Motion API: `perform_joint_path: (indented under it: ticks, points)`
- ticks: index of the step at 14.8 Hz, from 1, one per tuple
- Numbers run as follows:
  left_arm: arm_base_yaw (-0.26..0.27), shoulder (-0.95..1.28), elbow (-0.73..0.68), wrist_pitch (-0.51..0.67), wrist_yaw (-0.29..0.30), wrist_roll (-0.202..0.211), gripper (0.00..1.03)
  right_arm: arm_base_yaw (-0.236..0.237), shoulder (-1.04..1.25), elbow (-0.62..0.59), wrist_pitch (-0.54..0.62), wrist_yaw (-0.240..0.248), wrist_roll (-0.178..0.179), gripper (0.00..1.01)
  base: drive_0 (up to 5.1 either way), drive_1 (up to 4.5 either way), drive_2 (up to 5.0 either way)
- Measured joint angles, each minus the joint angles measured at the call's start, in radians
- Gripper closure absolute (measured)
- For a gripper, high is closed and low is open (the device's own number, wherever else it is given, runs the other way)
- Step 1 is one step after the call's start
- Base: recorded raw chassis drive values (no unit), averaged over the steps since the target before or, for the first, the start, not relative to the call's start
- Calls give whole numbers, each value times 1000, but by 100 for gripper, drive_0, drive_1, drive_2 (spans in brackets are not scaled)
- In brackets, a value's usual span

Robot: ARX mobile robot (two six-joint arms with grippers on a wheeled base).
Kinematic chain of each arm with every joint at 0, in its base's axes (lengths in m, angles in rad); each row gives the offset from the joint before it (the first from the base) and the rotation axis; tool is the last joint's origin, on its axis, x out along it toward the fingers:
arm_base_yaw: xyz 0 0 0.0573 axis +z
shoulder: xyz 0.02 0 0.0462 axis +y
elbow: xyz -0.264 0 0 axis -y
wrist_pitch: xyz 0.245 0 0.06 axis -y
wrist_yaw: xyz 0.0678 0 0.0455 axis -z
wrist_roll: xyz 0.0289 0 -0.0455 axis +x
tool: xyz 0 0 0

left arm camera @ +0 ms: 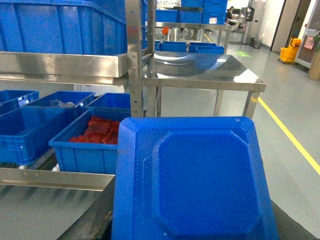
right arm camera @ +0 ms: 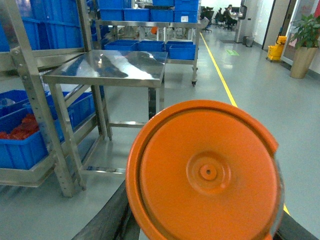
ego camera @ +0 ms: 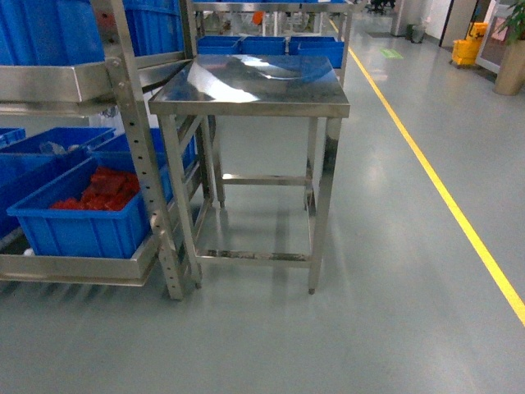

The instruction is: Sort blue parts and orange caps into right shelf containers

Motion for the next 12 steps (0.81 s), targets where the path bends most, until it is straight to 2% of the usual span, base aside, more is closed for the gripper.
perform_joint_path:
  ticks: [12]
  points:
    - [0,0,0,0,0,0,59,0,0,0,3,0,0,59,3,435,-428]
